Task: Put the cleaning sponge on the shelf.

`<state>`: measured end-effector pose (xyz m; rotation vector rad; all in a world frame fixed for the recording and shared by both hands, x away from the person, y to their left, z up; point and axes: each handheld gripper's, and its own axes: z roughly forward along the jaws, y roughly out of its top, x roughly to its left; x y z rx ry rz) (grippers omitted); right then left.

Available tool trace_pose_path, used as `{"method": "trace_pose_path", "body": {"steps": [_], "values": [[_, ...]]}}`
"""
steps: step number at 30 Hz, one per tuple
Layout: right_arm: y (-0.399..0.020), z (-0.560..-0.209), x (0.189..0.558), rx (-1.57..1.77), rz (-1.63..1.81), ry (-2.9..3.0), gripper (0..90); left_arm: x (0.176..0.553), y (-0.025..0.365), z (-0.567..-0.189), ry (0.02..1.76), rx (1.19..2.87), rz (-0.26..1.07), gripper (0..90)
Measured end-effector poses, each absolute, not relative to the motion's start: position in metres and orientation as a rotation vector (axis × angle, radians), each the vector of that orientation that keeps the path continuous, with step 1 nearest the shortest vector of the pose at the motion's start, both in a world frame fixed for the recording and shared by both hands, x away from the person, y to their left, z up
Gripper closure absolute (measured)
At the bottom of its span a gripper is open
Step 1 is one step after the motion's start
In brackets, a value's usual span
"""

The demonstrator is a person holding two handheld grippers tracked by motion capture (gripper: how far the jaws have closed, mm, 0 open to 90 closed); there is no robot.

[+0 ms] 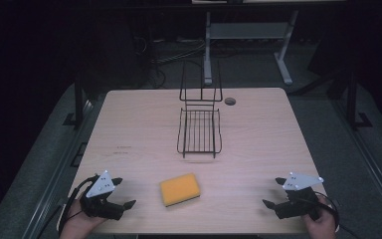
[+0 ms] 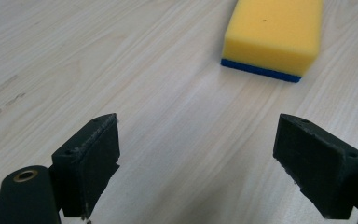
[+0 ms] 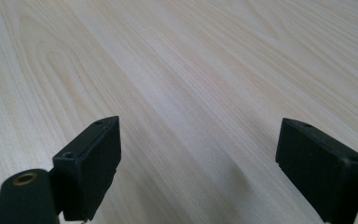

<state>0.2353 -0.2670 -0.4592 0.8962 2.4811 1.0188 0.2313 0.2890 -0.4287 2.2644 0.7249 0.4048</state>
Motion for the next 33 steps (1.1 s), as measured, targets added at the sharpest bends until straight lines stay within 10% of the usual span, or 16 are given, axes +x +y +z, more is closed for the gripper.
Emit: {"method": "trace_pose_path", "body": {"steps": [33], "values": [[-0.265, -0.458, 0.234, 0.887, 1.014, 2.48, 13.8, 0.235, 0.258, -0.416, 0.612, 2.37, 0.375, 13.8]]}}
